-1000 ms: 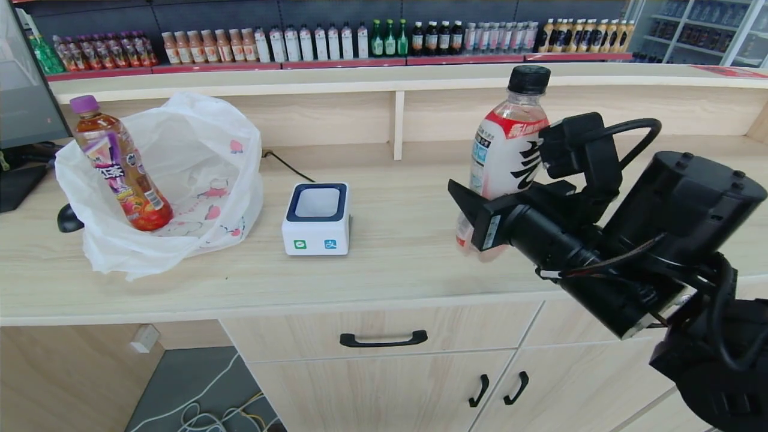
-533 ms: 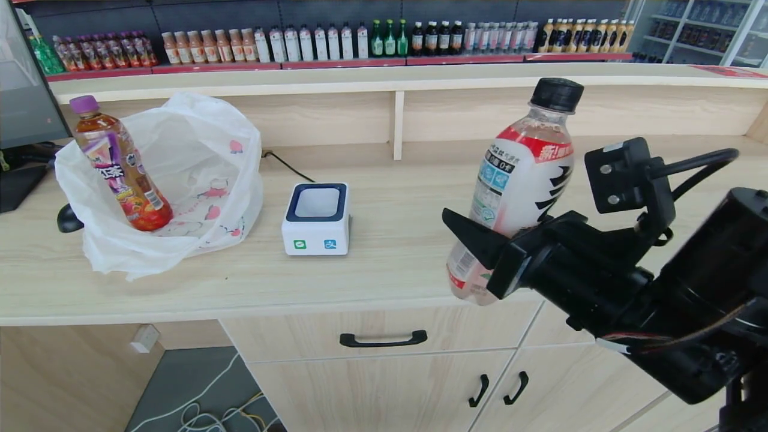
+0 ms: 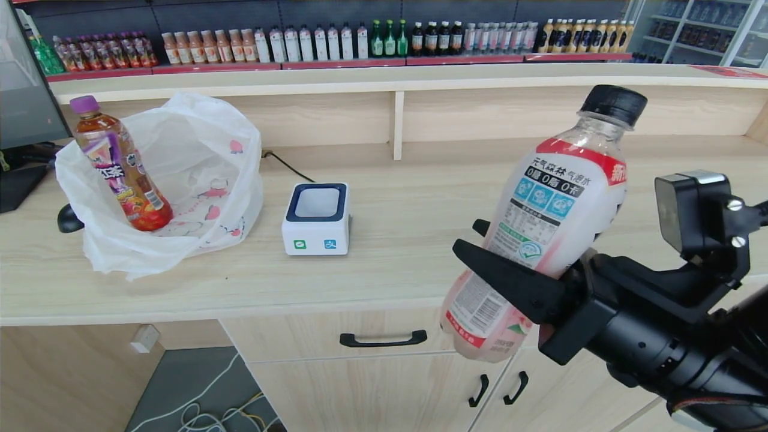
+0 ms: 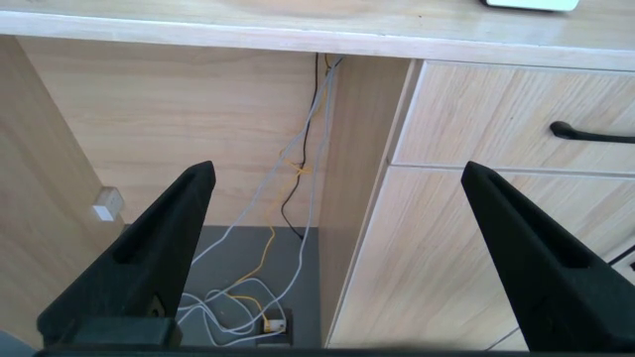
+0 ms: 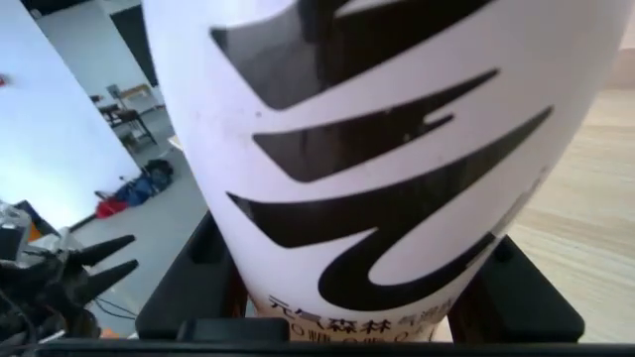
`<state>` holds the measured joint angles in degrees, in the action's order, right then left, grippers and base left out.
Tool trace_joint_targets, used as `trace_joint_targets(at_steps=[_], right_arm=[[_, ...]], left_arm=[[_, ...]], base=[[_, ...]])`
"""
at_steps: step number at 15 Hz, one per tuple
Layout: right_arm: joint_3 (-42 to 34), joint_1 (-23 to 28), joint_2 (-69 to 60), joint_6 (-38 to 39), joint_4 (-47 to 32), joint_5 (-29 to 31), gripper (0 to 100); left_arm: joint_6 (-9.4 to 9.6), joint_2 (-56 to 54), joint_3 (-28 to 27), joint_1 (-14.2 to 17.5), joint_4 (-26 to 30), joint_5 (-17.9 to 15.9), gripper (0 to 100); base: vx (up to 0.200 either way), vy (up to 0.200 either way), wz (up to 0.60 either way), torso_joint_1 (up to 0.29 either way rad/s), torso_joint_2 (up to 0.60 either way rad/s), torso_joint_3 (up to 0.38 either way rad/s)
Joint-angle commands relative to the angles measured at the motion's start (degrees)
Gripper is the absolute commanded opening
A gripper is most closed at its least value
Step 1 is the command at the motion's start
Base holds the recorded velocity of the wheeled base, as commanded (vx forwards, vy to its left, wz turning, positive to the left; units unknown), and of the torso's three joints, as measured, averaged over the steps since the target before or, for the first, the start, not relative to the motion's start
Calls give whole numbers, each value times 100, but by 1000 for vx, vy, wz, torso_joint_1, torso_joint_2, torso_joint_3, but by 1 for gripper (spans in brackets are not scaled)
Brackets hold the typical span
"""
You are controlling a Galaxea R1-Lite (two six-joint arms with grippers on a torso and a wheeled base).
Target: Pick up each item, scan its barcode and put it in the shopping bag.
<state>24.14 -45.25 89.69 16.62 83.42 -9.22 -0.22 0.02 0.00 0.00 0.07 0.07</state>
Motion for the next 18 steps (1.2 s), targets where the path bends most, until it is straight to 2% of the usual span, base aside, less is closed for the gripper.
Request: trace_joint_targets(at_steps=[1, 2, 6, 10, 12, 18], right_arm=[[-23, -1, 444, 316, 386, -80, 0], [21, -1, 743, 544, 658, -116, 0], [100, -36, 752, 1089, 658, -731, 0], [118, -54, 761, 1845, 658, -757, 0], [188, -362, 629, 2241, 658, -757, 0], [276, -669, 541, 2452, 658, -757, 0]], left_arm=[[-4, -2, 0, 0, 1, 1, 100], [-4, -2, 0, 0, 1, 1, 100], [-4, -2, 0, 0, 1, 1, 100], [-4, -2, 0, 0, 1, 1, 100], [-4, -2, 0, 0, 1, 1, 100], [-4, -2, 0, 0, 1, 1, 100]], base=[[0, 0, 0, 0, 0, 0], [0, 0, 0, 0, 0, 0], [0, 0, 0, 0, 0, 0], [0, 0, 0, 0, 0, 0], [0, 0, 0, 0, 0, 0], [0, 0, 0, 0, 0, 0]])
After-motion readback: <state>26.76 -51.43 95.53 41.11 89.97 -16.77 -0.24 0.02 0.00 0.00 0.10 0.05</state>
